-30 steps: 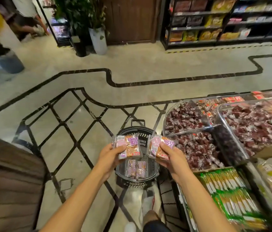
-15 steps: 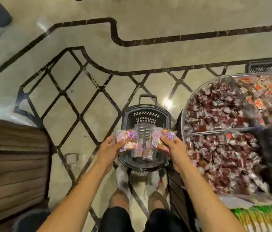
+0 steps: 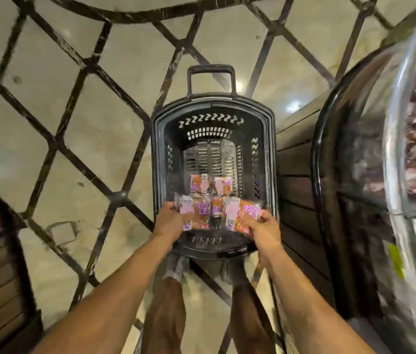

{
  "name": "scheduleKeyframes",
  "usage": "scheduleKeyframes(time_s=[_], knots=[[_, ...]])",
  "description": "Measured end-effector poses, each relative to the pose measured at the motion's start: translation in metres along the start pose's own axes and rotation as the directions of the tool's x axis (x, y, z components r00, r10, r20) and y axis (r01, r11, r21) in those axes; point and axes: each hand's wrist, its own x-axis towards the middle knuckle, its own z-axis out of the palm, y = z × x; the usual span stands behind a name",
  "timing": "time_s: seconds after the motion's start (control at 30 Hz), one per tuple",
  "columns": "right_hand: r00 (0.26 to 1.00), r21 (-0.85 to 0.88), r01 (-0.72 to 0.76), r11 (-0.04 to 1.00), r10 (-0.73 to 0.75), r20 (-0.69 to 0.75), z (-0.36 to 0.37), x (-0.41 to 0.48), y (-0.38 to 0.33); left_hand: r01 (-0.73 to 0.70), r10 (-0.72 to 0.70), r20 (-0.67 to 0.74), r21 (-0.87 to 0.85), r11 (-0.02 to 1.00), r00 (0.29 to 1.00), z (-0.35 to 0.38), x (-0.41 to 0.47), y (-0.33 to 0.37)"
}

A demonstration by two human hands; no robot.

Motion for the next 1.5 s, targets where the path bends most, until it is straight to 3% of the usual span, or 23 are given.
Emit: scheduleKeyframes(time_s=[0.4,0.57,0.73,0.9,1.03,1.2,1.4,1.5], knots=[[0.996,-0.208,-0.073,0.975,0.059,-0.071,0.066,0.192,0.091,0.01,0.028,-0.124,0.294,0.956,0.992,0.071,0.205,-0.094],[0.991,-0.333,-0.137,0.933,0.125,-0.057,0.075,0.238,0.125,0.075,-0.033,-0.145,0.295,0.953,0.989,0.09,0.243,-0.125],[0.985,-0.339,-0.169,0.926,0.17,-0.026,0.075,0.281,0.174,0.117,-0.065,-0.191,0.278,0.953,0.979,0.099,0.249,-0.14],[0.994,-0.532,-0.106,0.84,0.079,-0.072,0.089,0.252,0.139,0.076,0.026,-0.264,0.368,0.927,0.964,0.107,0.242,-0.143],[0.998,-0.652,-0.055,0.756,0.019,-0.062,0.086,0.253,0.143,0.116,-0.033,-0.212,0.395,0.911,0.977,0.104,0.245,-0.149],[0.992,-0.68,-0.116,0.724,0.118,-0.043,0.087,0.258,0.13,0.087,-0.032,-0.144,0.393,0.916,0.989,0.094,0.252,-0.154],[0.981,-0.643,-0.185,0.744,0.106,-0.16,0.089,0.253,0.125,0.116,-0.054,-0.176,0.362,0.925,0.983,0.092,0.243,-0.143],[0.984,-0.659,-0.171,0.733,0.094,-0.151,0.085,0.237,0.113,0.08,-0.017,-0.155,0.408,0.91,0.988,0.084,0.224,-0.128]])
